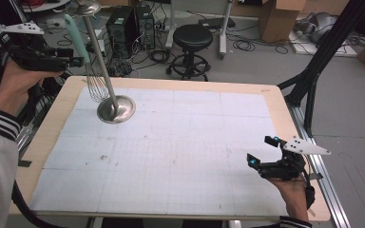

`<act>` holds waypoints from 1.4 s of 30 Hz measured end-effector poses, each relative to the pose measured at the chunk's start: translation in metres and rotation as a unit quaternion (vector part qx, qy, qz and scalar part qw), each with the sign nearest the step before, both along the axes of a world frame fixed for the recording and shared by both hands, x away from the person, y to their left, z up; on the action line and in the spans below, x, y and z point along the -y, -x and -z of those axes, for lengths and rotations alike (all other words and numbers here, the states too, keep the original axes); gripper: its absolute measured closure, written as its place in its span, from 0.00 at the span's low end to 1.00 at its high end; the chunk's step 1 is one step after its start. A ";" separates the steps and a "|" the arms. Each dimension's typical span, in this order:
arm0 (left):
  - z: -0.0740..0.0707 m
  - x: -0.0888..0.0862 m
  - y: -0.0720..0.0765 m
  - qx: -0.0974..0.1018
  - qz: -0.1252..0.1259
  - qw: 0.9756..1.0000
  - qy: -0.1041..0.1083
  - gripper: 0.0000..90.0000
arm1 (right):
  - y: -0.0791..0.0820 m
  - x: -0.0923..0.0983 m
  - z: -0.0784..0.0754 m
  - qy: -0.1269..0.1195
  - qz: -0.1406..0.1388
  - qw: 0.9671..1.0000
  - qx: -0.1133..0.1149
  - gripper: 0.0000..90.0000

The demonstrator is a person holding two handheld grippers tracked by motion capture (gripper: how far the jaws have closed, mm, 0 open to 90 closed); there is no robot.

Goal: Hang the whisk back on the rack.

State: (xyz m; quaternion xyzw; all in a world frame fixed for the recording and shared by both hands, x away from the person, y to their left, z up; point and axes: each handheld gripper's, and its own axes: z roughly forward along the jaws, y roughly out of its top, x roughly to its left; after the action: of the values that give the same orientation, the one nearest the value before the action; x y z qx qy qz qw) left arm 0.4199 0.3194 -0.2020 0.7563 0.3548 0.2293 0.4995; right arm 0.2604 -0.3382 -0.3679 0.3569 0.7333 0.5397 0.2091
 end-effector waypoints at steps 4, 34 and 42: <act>0.003 -0.007 0.015 0.013 -0.001 1.000 0.008 0.34 | 0.002 0.000 -0.001 0.000 0.000 1.000 0.002 0.01; 0.098 0.001 0.124 0.044 0.058 0.996 0.058 0.02 | -0.002 -0.012 -0.002 0.005 -0.014 1.000 0.000 0.01; 0.124 0.034 0.136 0.048 0.086 0.994 0.050 0.02 | -0.002 -0.016 -0.001 0.010 -0.020 1.000 -0.002 0.01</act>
State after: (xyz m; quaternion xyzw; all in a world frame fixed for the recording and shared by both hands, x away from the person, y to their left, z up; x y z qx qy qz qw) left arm 0.2843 0.2856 -0.3257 0.7464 0.2751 0.2030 0.5710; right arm 0.2627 -0.3223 -0.3665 0.3416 0.7459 0.5356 0.2004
